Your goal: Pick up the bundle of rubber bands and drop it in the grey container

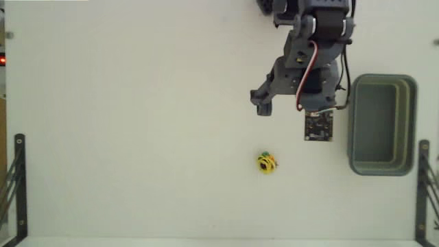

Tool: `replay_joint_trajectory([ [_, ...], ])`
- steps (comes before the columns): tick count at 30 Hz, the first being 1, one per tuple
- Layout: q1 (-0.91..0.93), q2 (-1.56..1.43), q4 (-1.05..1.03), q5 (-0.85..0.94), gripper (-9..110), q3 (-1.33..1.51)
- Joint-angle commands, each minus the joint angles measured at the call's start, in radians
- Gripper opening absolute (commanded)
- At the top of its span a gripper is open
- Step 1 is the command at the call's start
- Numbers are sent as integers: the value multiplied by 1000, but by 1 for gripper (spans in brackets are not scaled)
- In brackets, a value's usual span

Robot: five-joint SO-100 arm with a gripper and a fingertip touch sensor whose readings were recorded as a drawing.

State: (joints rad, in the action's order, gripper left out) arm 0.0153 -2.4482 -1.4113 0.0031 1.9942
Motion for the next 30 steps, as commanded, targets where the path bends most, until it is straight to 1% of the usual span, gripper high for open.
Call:
replay_joint_trajectory([
  [1,19,-32,-19,-3,110,5],
  [30,49,-32,-19,-3,110,5],
])
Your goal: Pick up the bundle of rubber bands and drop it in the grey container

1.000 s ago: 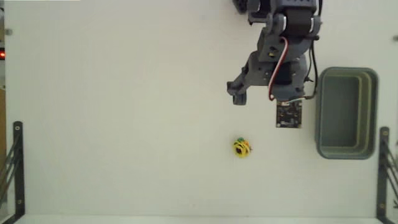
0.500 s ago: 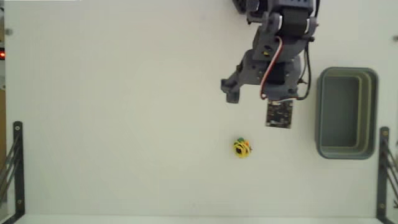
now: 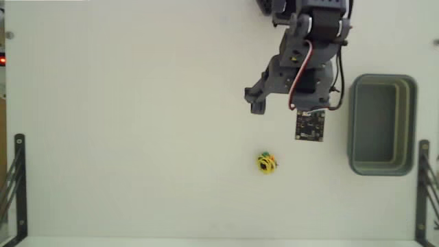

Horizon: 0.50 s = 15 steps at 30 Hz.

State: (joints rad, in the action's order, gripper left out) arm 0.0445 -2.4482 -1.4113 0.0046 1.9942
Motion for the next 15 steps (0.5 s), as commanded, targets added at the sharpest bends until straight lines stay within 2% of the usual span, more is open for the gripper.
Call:
replay_joint_trajectory([
  [1,20,-32,-19,-5,110,5],
  [15,20,15,22,-5,110,0],
])
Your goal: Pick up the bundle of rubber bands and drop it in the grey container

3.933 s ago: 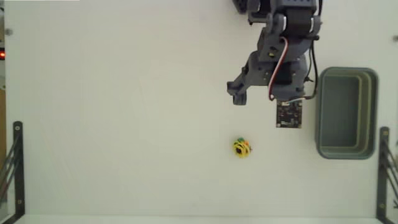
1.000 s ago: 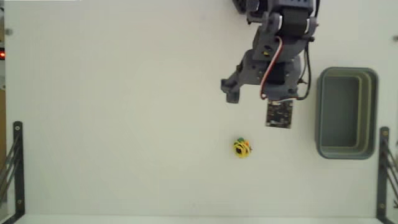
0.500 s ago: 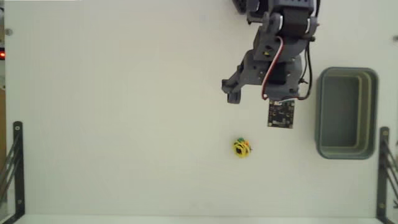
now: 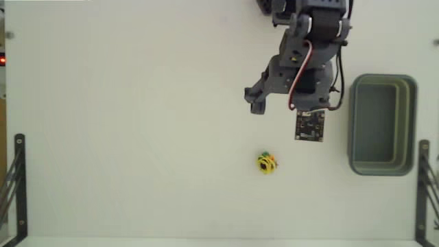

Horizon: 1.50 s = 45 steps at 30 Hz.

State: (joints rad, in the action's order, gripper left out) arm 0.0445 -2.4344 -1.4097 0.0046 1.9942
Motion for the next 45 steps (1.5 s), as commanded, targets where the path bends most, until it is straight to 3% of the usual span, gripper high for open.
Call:
replay_joint_trajectory([
  [1,20,10,28,-5,110,-2],
  [45,20,480,317,-5,110,-184],
])
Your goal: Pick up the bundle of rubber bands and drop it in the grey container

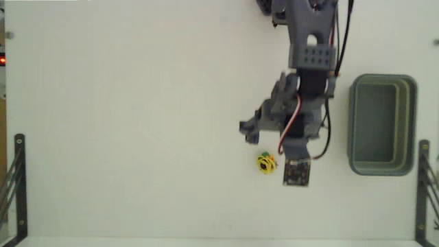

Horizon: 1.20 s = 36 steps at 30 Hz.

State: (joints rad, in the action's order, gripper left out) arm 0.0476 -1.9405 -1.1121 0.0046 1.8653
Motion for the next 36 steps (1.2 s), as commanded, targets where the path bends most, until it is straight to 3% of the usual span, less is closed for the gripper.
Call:
replay_joint_trajectory([
  [1,16,-1,24,-5,110,-62],
  [36,16,317,92,-5,110,-313],
])
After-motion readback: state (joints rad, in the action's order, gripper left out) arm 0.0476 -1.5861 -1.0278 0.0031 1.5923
